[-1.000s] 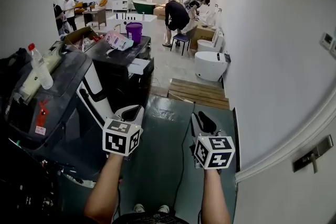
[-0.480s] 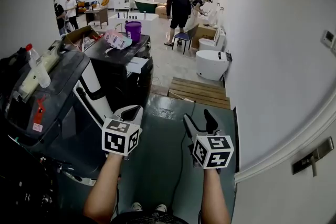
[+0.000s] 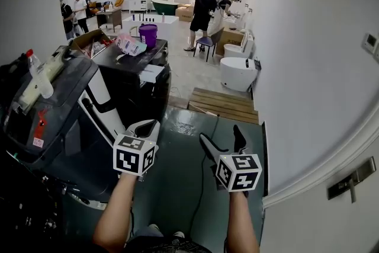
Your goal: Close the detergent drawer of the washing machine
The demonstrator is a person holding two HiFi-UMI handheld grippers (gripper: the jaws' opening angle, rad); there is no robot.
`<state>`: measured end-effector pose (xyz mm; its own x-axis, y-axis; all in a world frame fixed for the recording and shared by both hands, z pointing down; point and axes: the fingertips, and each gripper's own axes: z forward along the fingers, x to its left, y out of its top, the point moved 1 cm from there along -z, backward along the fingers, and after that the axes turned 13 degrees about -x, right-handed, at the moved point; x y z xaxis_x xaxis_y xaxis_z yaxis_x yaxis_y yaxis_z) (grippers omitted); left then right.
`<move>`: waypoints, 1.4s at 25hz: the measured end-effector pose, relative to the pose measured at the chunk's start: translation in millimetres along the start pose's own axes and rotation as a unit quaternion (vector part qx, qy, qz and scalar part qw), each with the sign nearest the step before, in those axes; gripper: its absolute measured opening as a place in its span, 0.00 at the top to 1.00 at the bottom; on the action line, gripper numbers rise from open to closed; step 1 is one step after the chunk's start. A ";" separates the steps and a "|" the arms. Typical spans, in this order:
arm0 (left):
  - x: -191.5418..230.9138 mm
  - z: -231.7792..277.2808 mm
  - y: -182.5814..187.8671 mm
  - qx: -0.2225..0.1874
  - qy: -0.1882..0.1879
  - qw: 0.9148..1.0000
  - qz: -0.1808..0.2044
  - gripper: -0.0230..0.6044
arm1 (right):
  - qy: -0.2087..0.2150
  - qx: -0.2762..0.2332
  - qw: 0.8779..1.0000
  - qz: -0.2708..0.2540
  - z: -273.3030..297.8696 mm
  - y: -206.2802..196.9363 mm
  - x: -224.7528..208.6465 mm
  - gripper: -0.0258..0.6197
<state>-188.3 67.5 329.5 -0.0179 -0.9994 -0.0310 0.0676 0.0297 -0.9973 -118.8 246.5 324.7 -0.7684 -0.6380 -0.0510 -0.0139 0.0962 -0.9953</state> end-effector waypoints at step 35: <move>194.3 209.3 -18.8 0.012 0.014 1.000 -0.022 0.96 | 0.011 0.044 0.999 0.005 286.1 -49.2 -36.2 0.16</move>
<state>15.7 -131.4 356.3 -0.0497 -0.9987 0.0109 0.0892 -0.0153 -0.9959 92.7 46.3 351.9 -0.7819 -0.6206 -0.0595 0.0496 0.0332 -0.9982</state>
